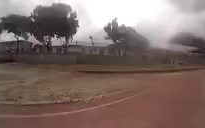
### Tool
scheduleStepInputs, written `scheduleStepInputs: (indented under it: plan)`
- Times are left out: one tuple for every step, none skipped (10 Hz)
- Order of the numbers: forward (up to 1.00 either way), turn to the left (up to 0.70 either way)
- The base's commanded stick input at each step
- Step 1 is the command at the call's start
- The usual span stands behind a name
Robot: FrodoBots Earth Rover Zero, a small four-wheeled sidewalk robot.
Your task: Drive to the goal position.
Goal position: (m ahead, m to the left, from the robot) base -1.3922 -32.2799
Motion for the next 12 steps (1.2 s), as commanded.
scheduleStepInputs:
  plan:
    - [0.00,0.00]
    - [0.00,0.00]
    - [0.00,0.00]
    - [0.00,0.45]
    - [0.00,0.45]
    - [0.00,0.45]
    - [0.00,0.45]
    - [0.00,0.00]
    - [0.00,0.00]
    - [0.17,0.00]
    - [0.61,0.00]
    - [0.70,0.00]
